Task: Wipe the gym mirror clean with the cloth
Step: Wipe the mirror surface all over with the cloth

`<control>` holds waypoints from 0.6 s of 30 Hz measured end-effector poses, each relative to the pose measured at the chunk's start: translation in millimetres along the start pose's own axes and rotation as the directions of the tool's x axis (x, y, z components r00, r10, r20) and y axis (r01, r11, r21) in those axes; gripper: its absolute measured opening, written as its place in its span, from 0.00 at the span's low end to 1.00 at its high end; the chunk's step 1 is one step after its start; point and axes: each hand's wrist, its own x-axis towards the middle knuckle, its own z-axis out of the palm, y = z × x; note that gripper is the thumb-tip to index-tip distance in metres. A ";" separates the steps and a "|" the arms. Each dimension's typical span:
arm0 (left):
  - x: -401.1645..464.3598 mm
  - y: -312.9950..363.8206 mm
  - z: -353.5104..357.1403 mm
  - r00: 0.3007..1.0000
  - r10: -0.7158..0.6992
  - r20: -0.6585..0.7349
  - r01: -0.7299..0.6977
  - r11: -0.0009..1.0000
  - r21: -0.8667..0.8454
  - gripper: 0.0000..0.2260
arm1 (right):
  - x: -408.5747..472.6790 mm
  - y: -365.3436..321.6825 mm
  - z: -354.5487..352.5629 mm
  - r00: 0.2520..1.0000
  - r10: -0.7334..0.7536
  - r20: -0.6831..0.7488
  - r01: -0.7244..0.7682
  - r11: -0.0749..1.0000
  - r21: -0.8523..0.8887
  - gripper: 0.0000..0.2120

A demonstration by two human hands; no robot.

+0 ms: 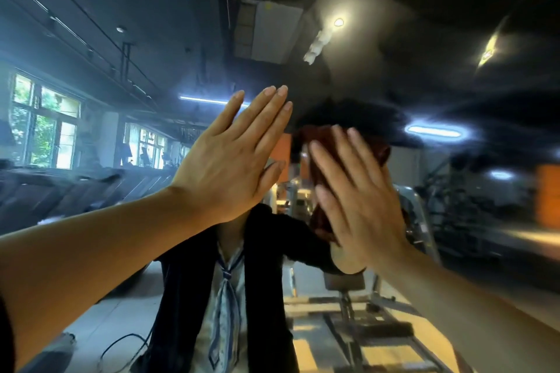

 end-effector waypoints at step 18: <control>43.1 -21.5 -22.5 0.998 0.045 0.036 -0.047 0.997 0.054 0.30 | 43.7 73.7 -11.7 0.732 0.638 -0.239 -0.653 0.757 0.020 0.27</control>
